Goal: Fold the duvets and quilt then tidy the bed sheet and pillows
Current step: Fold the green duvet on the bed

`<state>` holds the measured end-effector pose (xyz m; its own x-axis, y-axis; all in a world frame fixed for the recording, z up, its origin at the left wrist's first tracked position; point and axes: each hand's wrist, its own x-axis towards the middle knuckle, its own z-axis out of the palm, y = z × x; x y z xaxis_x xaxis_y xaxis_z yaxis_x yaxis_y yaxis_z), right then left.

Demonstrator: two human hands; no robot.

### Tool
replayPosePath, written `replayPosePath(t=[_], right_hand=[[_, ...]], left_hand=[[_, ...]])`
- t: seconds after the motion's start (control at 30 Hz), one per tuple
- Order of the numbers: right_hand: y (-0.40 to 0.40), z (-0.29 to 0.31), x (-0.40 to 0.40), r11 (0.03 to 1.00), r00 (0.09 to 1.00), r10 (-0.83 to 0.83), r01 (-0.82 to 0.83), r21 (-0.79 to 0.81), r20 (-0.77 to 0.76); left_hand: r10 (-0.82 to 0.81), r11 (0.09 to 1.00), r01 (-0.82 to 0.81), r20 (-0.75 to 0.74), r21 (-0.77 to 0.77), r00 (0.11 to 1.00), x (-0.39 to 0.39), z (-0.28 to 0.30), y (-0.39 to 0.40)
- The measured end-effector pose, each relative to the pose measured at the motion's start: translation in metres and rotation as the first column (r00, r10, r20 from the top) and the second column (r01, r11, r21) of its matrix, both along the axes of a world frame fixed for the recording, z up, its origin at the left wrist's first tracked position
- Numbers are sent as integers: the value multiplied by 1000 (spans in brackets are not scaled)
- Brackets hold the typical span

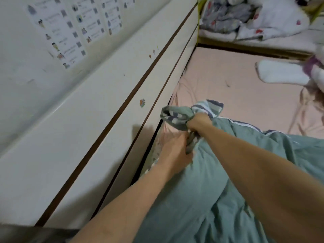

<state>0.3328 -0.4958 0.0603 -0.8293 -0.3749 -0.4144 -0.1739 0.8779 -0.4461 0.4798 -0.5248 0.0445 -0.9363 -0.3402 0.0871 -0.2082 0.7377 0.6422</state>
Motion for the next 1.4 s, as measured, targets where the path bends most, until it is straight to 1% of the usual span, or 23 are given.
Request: replayPosePath(t=[0.03, 0.07, 0.1, 0.13, 0.17, 0.23, 0.27, 0.37, 0.43, 0.5, 0.57, 0.67, 0.7, 0.77, 0.8, 0.87, 1.0, 1.07, 1.13, 1.2, 1.27, 1.37, 1.4], right_hand=[[19, 6, -3, 989, 993, -118, 116, -89, -15], [31, 9, -9, 964, 978, -210, 206, -169, -8], [44, 11, -13, 922, 953, -301, 296, -248, 17], [57, 16, -13, 879, 928, -370, 363, -308, 37], [67, 22, -12, 841, 910, -411, 404, -360, 60], [75, 42, -10, 811, 902, -432, 396, -432, 16], [73, 56, -12, 807, 907, -419, 354, -473, -36], [26, 125, -20, 783, 933, -329, 181, -595, -149], [-22, 157, -20, 772, 936, -271, 71, -632, -226], [-70, 158, -7, 769, 950, -199, 1, -639, -239], [-97, 141, 10, 774, 967, -147, -19, -633, -209], [-113, 83, 36, 753, 999, -11, -25, -657, -50], [-111, 59, 50, 755, 997, 73, -33, -655, 33], [-105, 3, 67, 818, 967, 192, -66, -571, 165], [-99, -29, 72, 853, 958, 198, -65, -519, 207], [-67, -48, 85, 905, 953, 198, -87, -417, 231], [12, -64, 70, 969, 971, 119, -67, -240, 209], [38, -62, 58, 976, 978, 107, -68, -208, 180], [100, -54, 27, 984, 989, 32, -5, -181, 145], [158, -47, 2, 987, 995, -29, 44, -156, 99], [217, -44, -25, 988, 994, -93, 99, -117, 57], [308, -52, -71, 990, 991, -135, 134, -42, -12], [342, -57, -90, 988, 988, -156, 155, -26, -21]], left_hand=[[30, 991, -49, 152, 127, 988, 10, 3, 5], [44, 985, -92, 307, 144, 951, 18, -2, 3], [23, 991, -78, 428, 110, 904, 29, -5, 5], [-13, 996, -33, 494, 85, 870, 39, -8, 10], [-31, 996, -19, 516, 92, 856, 48, -13, 14], [-23, 990, -44, 471, 131, 882, 54, -15, 19], [-15, 995, -30, 425, 99, 905, 51, -8, 17], [87, 994, -60, 356, -87, 930, 36, 49, -20], [165, 979, -103, 379, -179, 911, 29, 94, -60], [266, 946, -155, 410, -285, 872, 36, 112, -96], [353, 910, -205, 417, -360, 837, 48, 106, -110], [478, 844, -273, 415, -462, 775, 73, 70, -125], [512, 820, -279, 424, -499, 747, 82, 57, -130], [574, 771, -265, 452, -580, 683, 94, 35, -141], [583, 760, -233, 476, -607, 659, 95, 29, -142], [550, 779, -175, 523, -602, 651, 88, 26, -134], [360, 840, -6, 549, -543, 754, 34, 35, -83], [290, 840, 66, 547, -539, 786, 12, 38, -58], [159, 837, 161, 513, -523, 843, -28, 44, -4], [53, 813, 247, 490, -527, 870, -59, 44, 46], [-10, 784, 320, 504, -532, 864, -91, 36, 94], [-75, 784, 390, 550, -483, 832, -140, 13, 165], [-97, 768, 416, 553, -486, 827, -160, 3, 194]])
